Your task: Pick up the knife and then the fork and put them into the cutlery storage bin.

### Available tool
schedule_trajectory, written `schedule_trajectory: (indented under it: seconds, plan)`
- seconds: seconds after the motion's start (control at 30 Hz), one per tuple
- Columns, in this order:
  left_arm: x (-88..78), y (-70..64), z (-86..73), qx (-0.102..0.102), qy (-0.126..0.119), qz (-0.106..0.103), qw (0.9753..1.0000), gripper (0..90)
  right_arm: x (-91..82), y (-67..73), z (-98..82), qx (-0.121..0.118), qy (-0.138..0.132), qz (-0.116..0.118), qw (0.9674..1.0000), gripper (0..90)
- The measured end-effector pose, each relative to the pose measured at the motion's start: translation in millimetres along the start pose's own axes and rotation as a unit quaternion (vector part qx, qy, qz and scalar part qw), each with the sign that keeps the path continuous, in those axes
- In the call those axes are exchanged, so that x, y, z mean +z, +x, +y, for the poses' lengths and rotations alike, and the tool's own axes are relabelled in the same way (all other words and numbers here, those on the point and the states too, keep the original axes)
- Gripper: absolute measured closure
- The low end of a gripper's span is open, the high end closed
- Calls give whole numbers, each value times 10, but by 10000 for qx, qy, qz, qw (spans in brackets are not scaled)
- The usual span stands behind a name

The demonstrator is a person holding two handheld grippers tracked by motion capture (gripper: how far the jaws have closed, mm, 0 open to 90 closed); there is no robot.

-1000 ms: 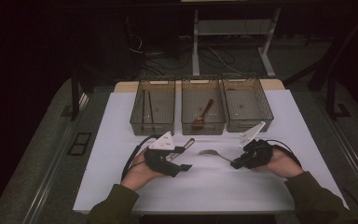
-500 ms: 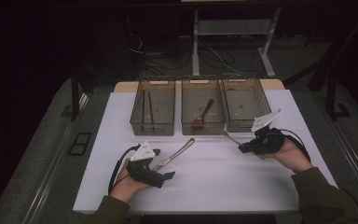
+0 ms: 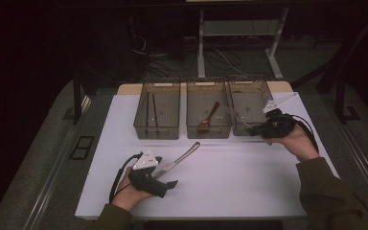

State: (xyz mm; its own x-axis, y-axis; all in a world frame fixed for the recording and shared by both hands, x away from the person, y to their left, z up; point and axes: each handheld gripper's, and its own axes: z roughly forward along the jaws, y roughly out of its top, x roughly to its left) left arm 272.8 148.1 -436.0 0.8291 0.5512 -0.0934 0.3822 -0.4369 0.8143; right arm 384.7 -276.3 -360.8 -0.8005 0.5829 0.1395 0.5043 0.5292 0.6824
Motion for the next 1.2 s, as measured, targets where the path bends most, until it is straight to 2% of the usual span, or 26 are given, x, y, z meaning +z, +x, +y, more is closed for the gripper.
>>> schedule_trajectory:
  seconds: [0.1, 0.27, 0.53, 0.7, 0.83, 0.93, 1.2]
  plan:
    - [7, 3, -5, -27, 1, -12, 10000, 0, -24, -76, 49, 117, -57, -111, 9999, 857]
    - [11, 16, -12, -72, 27, -26, 10000, 0, -92, -239, 137, 386, -211, -469, 9979, 857]
    - [11, 17, -12, -103, 28, -36, 9999, 0, -131, -507, 198, 789, -275, -916, 9923, 857]
    - [9, 12, -3, -61, -3, -1, 10000, 0, -101, -646, 229, 1020, -242, -1085, 9885, 857]
    - [10, 9, -5, -46, 30, -22, 10000, 0, -34, -751, 281, 1208, -102, -1201, 9853, 857]
    - [7, 6, -1, -31, -39, -19, 10000, 0, 26, -821, 297, 1346, 6, -1272, 9827, 857]
    - [11, 2, 0, -26, -50, -39, 10000, 0, 194, -1008, 245, 1609, 336, -1469, 9754, 857]
